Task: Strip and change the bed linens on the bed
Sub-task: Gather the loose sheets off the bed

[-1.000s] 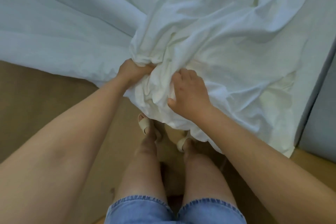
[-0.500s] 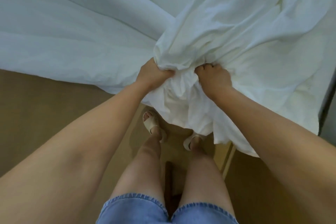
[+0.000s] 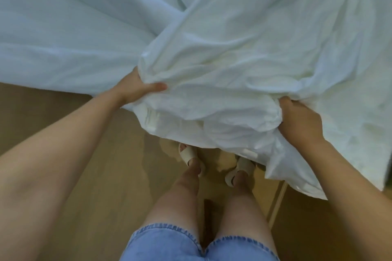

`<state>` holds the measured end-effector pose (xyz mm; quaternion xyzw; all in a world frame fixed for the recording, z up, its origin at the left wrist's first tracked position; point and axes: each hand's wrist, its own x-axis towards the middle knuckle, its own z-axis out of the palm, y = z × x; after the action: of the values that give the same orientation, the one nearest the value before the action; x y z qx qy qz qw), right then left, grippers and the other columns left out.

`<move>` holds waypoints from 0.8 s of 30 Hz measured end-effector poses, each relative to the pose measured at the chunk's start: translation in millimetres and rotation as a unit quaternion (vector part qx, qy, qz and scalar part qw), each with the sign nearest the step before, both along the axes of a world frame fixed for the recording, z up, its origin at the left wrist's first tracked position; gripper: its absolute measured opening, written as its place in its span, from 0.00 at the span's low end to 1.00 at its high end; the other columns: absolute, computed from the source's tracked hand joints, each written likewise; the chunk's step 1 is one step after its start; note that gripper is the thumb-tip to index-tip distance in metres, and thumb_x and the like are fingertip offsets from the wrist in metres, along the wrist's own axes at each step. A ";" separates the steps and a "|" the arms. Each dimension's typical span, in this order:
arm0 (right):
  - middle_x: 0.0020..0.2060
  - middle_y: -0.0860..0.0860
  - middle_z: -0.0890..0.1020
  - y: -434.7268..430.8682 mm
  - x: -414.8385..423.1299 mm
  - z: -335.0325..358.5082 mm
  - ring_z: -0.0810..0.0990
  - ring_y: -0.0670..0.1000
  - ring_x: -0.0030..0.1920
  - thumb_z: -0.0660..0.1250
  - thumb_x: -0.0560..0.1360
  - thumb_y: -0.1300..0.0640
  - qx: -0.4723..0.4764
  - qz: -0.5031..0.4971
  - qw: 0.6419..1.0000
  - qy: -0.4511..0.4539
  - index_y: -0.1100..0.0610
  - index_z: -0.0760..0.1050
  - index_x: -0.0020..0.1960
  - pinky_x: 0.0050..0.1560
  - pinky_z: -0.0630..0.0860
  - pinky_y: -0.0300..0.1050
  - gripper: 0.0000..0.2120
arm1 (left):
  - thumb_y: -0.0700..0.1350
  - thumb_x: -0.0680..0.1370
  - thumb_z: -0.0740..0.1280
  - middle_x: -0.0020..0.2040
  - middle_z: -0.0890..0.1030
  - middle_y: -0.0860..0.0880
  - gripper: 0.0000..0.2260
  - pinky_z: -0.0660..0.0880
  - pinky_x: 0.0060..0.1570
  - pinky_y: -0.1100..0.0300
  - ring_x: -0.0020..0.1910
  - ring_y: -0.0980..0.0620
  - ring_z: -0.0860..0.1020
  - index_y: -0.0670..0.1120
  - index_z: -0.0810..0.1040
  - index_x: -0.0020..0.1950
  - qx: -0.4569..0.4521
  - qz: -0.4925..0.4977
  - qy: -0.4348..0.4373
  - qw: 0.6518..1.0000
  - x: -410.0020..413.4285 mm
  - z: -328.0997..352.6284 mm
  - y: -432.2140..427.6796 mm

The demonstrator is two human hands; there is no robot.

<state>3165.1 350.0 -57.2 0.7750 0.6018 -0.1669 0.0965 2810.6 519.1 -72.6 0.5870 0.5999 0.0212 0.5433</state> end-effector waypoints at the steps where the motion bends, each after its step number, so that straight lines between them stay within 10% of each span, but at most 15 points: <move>1: 0.44 0.56 0.79 1.1 -0.6 2.7 0.77 0.60 0.44 0.64 0.72 0.61 -0.003 -0.002 1.000 0.012 0.59 0.70 0.54 0.34 0.67 0.45 0.12 | 0.65 0.57 0.73 0.61 0.76 0.59 0.44 0.74 0.53 0.61 0.59 0.57 0.76 0.55 0.66 0.70 -0.021 0.010 -0.042 0.999 -0.8 -2.2 1.6; 5: 0.48 0.53 0.75 19.1 -11.6 26.0 0.73 0.58 0.49 0.66 0.64 0.55 0.047 0.026 0.995 0.080 0.58 0.72 0.54 0.36 0.65 0.45 0.19 | 0.63 0.63 0.71 0.56 0.82 0.50 0.32 0.77 0.54 0.51 0.54 0.47 0.81 0.52 0.74 0.64 -0.101 0.067 -0.129 0.984 10.4 2.2 27.8; 13: 0.48 0.57 0.75 130.1 -35.9 39.8 0.73 0.57 0.47 0.65 0.70 0.59 0.186 0.023 0.971 0.151 0.63 0.73 0.56 0.39 0.66 0.45 0.16 | 0.68 0.70 0.61 0.45 0.84 0.59 0.18 0.75 0.49 0.58 0.45 0.58 0.83 0.59 0.82 0.48 -0.145 0.000 -0.141 0.979 121.4 37.4 98.0; 20: 0.51 0.55 0.72 223.2 0.5 27.7 0.72 0.57 0.53 0.56 0.79 0.58 0.208 -0.145 0.926 0.280 0.63 0.71 0.55 0.53 0.70 0.48 0.11 | 0.66 0.72 0.62 0.52 0.84 0.50 0.21 0.79 0.44 0.62 0.52 0.53 0.82 0.53 0.85 0.51 -0.281 -0.116 -0.175 0.937 216.0 44.3 146.4; 24: 0.55 0.50 0.67 268.1 27.4 18.0 0.70 0.52 0.55 0.56 0.79 0.50 0.169 -0.283 0.877 0.350 0.59 0.67 0.61 0.55 0.67 0.44 0.16 | 0.56 0.74 0.66 0.53 0.82 0.43 0.19 0.72 0.62 0.49 0.55 0.45 0.79 0.44 0.81 0.57 -0.312 0.024 -0.251 0.916 261.9 35.2 164.8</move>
<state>3192.6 618.0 -39.2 0.8077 0.3706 -0.3434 -0.3039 3072.4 683.9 -37.3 0.3485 0.4340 -0.0067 0.8308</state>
